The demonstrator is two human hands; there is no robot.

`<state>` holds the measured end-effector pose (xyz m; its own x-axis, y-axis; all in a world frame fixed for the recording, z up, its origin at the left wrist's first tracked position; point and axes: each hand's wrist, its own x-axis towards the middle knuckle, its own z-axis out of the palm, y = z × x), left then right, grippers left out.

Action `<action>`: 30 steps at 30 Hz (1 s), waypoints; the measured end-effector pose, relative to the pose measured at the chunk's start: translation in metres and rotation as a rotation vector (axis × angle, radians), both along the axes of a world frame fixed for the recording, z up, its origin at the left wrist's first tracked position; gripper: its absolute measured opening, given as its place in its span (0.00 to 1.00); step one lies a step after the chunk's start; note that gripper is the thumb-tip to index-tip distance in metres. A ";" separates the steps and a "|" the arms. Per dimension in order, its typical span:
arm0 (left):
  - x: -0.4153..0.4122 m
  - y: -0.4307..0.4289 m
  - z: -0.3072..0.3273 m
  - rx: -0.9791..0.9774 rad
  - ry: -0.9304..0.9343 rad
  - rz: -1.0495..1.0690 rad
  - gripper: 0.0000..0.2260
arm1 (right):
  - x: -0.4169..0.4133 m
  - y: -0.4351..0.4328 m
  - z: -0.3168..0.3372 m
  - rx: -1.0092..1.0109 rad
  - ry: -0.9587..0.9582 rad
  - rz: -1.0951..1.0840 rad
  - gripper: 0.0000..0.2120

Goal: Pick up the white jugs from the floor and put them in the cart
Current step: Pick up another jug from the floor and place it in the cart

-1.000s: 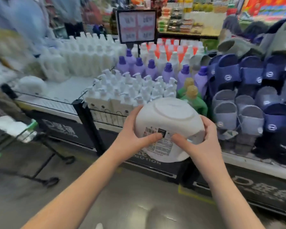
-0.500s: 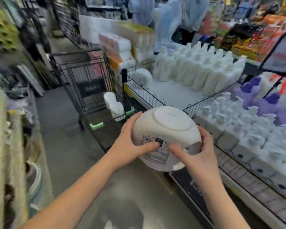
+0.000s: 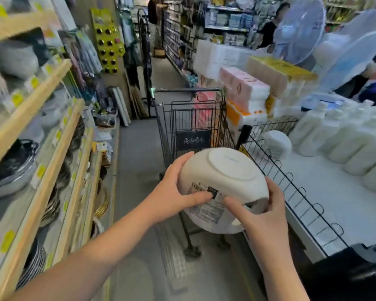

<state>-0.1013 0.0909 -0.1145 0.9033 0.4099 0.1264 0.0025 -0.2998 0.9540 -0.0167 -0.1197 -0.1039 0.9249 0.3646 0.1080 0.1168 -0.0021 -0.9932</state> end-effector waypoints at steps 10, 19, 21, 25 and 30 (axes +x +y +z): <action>0.095 0.169 -0.015 0.005 -0.005 0.105 0.48 | 0.122 0.178 -0.024 0.016 -0.025 0.112 0.53; 0.248 0.291 -0.029 -0.031 0.089 0.040 0.44 | 0.267 0.296 -0.044 0.034 0.029 0.090 0.50; 0.273 0.310 -0.034 -0.026 0.129 0.014 0.45 | 0.289 0.311 -0.049 0.008 0.037 0.076 0.49; 0.319 0.335 -0.046 -0.014 0.172 -0.046 0.48 | 0.321 0.331 -0.070 -0.004 0.083 0.003 0.49; 0.379 0.363 -0.067 0.025 0.283 -0.186 0.48 | 0.348 0.344 -0.097 0.011 0.124 -0.103 0.51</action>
